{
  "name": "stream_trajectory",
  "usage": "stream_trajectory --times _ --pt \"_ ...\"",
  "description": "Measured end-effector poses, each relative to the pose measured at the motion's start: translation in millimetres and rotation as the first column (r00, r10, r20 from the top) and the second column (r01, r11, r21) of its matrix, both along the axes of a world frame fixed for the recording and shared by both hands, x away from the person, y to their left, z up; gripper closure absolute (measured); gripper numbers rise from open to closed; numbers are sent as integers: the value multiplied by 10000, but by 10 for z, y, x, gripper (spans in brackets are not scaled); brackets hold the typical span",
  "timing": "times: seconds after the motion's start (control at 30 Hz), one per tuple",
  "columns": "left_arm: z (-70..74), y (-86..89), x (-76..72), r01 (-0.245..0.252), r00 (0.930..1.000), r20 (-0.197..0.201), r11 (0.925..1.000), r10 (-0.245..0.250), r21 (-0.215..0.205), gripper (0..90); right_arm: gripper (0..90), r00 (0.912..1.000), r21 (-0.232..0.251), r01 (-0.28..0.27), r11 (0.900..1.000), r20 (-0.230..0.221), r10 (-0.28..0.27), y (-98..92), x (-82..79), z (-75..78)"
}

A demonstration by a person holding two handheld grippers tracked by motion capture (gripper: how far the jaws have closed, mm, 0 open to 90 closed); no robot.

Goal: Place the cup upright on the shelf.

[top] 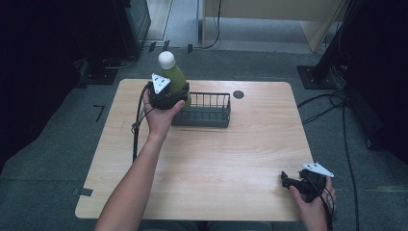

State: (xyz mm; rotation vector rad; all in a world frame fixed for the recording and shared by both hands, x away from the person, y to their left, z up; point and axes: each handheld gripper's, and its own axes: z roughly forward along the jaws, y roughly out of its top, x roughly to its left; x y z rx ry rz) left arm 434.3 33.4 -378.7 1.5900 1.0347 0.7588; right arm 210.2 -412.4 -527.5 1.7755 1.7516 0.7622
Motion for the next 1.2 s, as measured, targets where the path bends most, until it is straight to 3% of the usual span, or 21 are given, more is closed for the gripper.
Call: stream_trajectory --times 0.13,0.33,0.5,0.63,0.97,1.2 --pt "-57 -30 40 -20 9999 -142 9999 22 142 213 0 10000 8 -6 10000 5 6 0 0 0" --pt "-151 -46 109 6 9978 -665 9999 3 135 213 0 10000 8 -3 10000 3 3 0 0 0" --pt "-208 -67 146 27 9963 -863 9994 3 343 213 0 10000 2 1 10000 1 -1 0 0 0" --pt "-229 -75 185 30 9952 -978 9997 -7 240 213 0 10000 3 0 10000 2 0 0 0 0" --pt "-298 -148 231 185 9987 -479 9993 -170 320 209 0 10000 2 1 10000 1 -1 0 0 0" --pt "-284 -182 260 117 9976 -692 9994 -93 339 202 0 10000 1 -2 10000 3 2 0 0 0"
